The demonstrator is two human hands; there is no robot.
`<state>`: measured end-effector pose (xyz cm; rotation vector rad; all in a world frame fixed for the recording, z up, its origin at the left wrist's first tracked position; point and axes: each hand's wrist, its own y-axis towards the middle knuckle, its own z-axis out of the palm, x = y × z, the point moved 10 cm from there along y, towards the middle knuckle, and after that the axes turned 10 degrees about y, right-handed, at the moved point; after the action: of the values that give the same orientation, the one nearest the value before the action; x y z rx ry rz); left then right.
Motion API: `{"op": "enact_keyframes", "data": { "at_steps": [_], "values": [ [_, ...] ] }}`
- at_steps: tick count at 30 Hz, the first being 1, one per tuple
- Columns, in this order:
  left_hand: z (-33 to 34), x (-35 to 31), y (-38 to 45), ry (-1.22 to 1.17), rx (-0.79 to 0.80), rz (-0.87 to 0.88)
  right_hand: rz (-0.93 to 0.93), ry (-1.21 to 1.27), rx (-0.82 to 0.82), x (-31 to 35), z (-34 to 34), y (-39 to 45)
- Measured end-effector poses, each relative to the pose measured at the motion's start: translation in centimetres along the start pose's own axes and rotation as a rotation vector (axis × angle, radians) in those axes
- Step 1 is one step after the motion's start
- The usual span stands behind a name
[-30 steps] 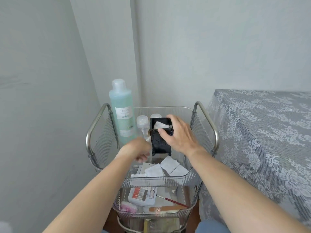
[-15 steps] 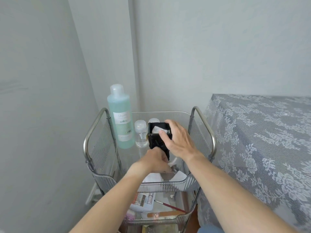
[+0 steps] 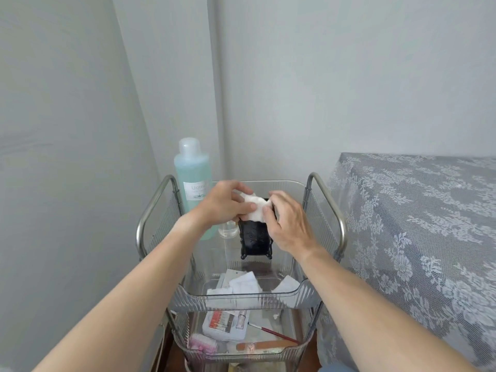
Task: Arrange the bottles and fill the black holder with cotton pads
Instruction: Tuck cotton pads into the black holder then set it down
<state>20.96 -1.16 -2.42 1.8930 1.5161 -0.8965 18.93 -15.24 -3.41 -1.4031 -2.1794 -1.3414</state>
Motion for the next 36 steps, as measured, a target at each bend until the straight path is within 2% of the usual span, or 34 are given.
{"op": "enact_keyframes", "data": {
  "at_steps": [4,8,11,16,21,24,29,33,36],
  "values": [
    [-1.0,0.1,1.3,0.01,-0.086,-0.019,-0.01,-0.071,-0.041,0.1,-0.2,0.1],
    [-1.3,0.0,2.1,0.215,-0.166,-0.04,0.039,-0.01,-0.089,-0.6,-1.0,0.3],
    [-1.2,0.7,2.1,0.218,-0.215,-0.085,0.048,0.026,-0.11,-0.6,-1.2,0.3],
    [-1.2,0.9,2.5,0.234,-0.253,-0.115,0.075,0.029,-0.042,-1.0,-0.3,0.5],
    [0.0,-0.5,2.5,0.53,-0.187,-0.055,0.089,0.047,-0.008,-1.3,0.1,0.3],
    [0.2,-1.1,2.4,0.639,-0.238,-0.032,0.098,0.051,-0.003,-1.4,0.2,0.2],
    [-0.1,0.5,2.8,0.513,-0.293,-0.15,0.096,0.04,0.007,-1.3,0.2,0.4],
    [0.1,0.7,2.8,0.596,-0.309,-0.203,0.083,-0.063,0.012,-1.7,0.1,0.4],
    [0.1,1.5,3.0,0.529,-0.279,-0.273,0.112,-0.09,0.08,-1.8,0.9,0.3]
  ]
}}
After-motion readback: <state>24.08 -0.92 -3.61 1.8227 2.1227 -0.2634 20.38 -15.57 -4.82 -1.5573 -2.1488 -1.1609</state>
